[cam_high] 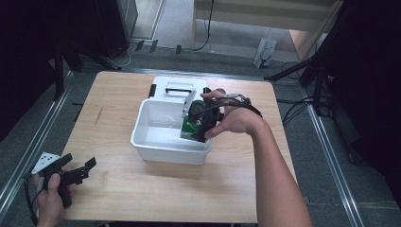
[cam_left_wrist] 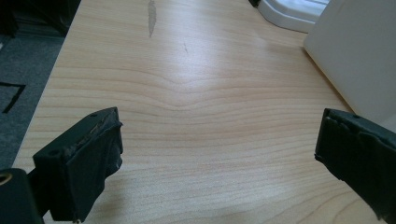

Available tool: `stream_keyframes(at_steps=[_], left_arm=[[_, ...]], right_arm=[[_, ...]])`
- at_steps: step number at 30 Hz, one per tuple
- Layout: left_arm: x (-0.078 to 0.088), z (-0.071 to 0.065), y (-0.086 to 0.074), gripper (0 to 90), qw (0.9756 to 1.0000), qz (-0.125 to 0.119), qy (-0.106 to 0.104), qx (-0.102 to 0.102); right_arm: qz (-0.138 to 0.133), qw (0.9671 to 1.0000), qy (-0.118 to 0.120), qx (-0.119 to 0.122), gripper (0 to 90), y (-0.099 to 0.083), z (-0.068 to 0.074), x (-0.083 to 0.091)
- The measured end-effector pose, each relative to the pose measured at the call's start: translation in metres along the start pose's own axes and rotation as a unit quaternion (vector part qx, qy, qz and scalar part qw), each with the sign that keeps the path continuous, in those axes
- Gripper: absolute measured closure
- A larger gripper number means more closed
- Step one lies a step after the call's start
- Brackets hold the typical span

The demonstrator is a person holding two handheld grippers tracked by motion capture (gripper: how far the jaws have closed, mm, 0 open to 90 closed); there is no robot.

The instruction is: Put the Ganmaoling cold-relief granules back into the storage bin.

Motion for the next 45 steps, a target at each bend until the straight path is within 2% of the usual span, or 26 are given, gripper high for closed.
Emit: stream_keyframes(at_steps=[7, 11, 15, 17, 19, 21, 22, 27, 31, 32, 34, 36, 40, 43, 45], left_arm=[[0.001, 0.001, 0.000, 1.3, 1.0000, -0.001, -0.002, 0.006], [0.001, 0.000, 0.000, 1.3, 1.0000, 0.000, 0.000, 0.005], [0.001, 0.000, -0.001, 1.3, 1.0000, -0.002, 0.001, 0.006], [0.002, 0.001, -0.001, 1.3, 1.0000, -0.003, 0.000, 0.007], [0.001, 0.001, -0.001, 1.3, 1.0000, -0.003, 0.000, 0.008], [0.001, 0.001, -0.001, 1.3, 1.0000, -0.002, -0.001, 0.007], [0.001, 0.001, -0.001, 1.3, 1.0000, -0.002, -0.001, 0.005], [0.002, 0.001, -0.001, 1.3, 1.0000, -0.003, -0.004, 0.008], [0.002, 0.001, -0.001, 1.3, 1.0000, -0.002, -0.002, 0.007], [0.002, 0.001, -0.001, 1.3, 1.0000, -0.003, -0.002, 0.008], [0.002, 0.001, -0.001, 1.3, 1.0000, -0.003, -0.002, 0.008], [0.001, 0.001, -0.001, 1.3, 1.0000, -0.003, -0.001, 0.007], [0.002, 0.001, -0.001, 1.3, 1.0000, -0.002, -0.001, 0.008], [0.001, 0.001, -0.001, 1.3, 1.0000, -0.002, 0.000, 0.006], [0.001, 0.001, -0.001, 1.3, 1.0000, -0.002, 0.000, 0.006]], right_arm=[[-0.001, 0.9999, 0.013, 0.008, 16.0, -0.001, 0.001, -0.027], [0.015, 0.9996, 0.023, 0.000, 15.9, 0.002, 0.003, -0.041], [0.035, 0.9988, 0.033, 0.005, 15.8, 0.005, 0.004, -0.053], [0.039, 0.9982, 0.045, 0.000, 15.8, 0.005, 0.003, -0.059], [0.043, 0.9976, 0.053, -0.014, 15.8, 0.005, 0.001, -0.062], [0.043, 0.9971, 0.060, -0.018, 15.8, 0.006, 0.000, -0.064], [0.051, 0.9964, 0.064, -0.022, 15.6, 0.006, 0.000, -0.065], [0.068, 0.9945, 0.077, -0.023, 15.2, 0.009, -0.002, -0.068], [0.090, 0.9931, 0.074, -0.017, 14.7, 0.010, 0.003, -0.075], [0.096, 0.9925, 0.073, -0.019, 14.2, 0.010, 0.004, -0.076], [0.087, 0.9933, 0.073, -0.021, 13.3, 0.011, 0.002, -0.076], [0.083, 0.9926, 0.081, -0.035, 13.2, 0.011, 0.002, -0.073], [0.059, 0.9952, 0.072, -0.029, 12.9, 0.012, 0.002, -0.062], [0.038, 0.9961, 0.062, -0.050, 12.8, 0.012, -0.001, -0.047], [0.036, 0.9946, 0.061, -0.076, 12.7, 0.011, -0.003, -0.038]])
Point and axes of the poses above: each handheld gripper's, and its own axes: x roughly backward along the jaws, y roughly out of its top, z roughly to its left, the point moved 2 cm from there along -x, roughly forward along the jaws, and after that the axes turned 12 degrees about z, right-handed, at the moved point
